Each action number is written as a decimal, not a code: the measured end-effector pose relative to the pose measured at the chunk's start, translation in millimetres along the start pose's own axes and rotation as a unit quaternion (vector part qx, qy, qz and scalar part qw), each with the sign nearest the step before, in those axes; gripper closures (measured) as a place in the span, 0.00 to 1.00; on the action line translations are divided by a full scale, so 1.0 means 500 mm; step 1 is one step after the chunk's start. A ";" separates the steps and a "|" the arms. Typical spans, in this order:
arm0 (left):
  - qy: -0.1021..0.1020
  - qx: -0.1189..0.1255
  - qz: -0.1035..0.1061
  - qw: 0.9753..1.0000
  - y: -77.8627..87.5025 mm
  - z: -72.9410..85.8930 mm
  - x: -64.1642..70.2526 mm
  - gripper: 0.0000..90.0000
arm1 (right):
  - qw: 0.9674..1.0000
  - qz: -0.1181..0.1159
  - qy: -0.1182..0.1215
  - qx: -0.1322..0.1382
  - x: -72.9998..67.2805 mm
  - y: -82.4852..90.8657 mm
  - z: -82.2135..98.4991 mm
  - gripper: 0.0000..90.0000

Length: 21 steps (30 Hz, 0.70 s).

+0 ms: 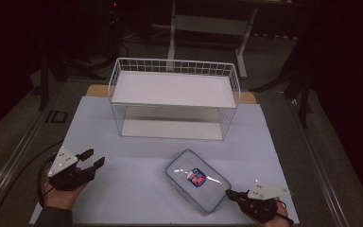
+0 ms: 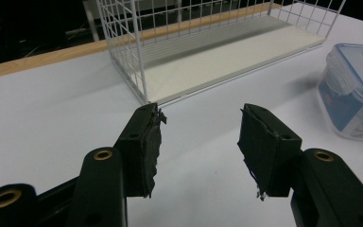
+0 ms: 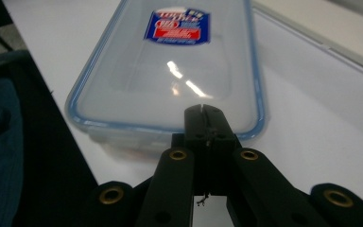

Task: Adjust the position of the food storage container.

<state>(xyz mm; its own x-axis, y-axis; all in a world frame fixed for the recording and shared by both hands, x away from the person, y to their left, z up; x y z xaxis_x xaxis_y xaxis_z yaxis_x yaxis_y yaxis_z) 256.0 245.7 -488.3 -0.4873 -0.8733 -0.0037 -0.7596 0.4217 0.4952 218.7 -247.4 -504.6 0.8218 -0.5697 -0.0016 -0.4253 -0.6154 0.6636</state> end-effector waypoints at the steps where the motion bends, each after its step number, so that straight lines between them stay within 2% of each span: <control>1: 0.000 0.000 0.000 1.000 0.000 0.000 0.000 0.54 | 1.000 -0.003 0.003 -0.005 -0.002 0.000 0.002 1.00; 11: 0.000 0.000 0.000 1.000 0.001 0.000 -0.001 0.54 | 0.998 -0.039 0.028 -0.038 -0.021 -0.005 0.018 1.00; 16: -0.001 0.000 -0.001 1.000 0.001 0.000 0.000 0.54 | 0.997 -0.039 0.032 -0.053 -0.022 -0.008 0.024 1.00; 21: 0.000 -0.001 0.001 1.000 -0.002 0.000 0.001 0.54 | 0.998 -0.037 0.021 -0.049 -0.017 -0.009 0.023 1.00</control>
<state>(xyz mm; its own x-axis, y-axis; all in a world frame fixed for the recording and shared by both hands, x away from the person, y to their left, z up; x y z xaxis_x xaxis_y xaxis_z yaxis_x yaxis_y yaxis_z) 256.4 244.8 -488.6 -0.4891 -0.8722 -0.0020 -0.7576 0.4237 0.4965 209.1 -246.1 -516.2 0.8654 -0.5005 -0.0241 -0.3252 -0.5976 0.7328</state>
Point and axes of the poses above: each handheld gripper's, and its own axes: y roughly backward along the jaws, z roughly out of its underside, x roughly to its right, the point moved 4 cm from there along -y, roughly forward along the jaws, and after that the axes turned 4 degrees about -x, right-handed, at the moved point
